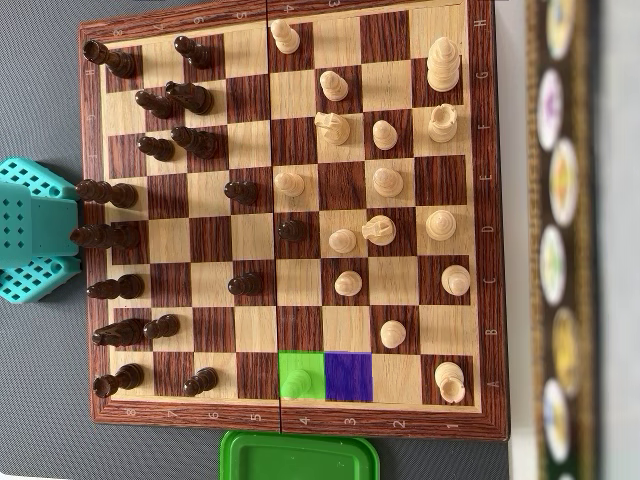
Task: Play chess
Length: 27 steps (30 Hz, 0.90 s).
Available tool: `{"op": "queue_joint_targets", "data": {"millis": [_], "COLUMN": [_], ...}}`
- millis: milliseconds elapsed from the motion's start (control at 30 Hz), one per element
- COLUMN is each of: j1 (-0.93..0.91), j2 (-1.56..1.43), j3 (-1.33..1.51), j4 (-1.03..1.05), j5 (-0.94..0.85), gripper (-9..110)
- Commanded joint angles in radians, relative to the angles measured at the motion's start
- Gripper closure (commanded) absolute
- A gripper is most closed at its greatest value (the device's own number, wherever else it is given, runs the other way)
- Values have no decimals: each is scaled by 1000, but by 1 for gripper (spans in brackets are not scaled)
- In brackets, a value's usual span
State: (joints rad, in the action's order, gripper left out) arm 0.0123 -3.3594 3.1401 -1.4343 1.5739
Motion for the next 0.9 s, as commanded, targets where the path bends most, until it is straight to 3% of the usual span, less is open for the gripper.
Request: {"op": "queue_joint_targets", "data": {"millis": [0, 300, 600, 867], "j1": [2, 2, 34, 38], "j2": [9, 9, 9, 9], "j3": [20, 20, 20, 20], "j4": [-84, -216, -370, -371], "j5": [-5, -15, -247, -190], "gripper": [88, 88, 88, 88]}}
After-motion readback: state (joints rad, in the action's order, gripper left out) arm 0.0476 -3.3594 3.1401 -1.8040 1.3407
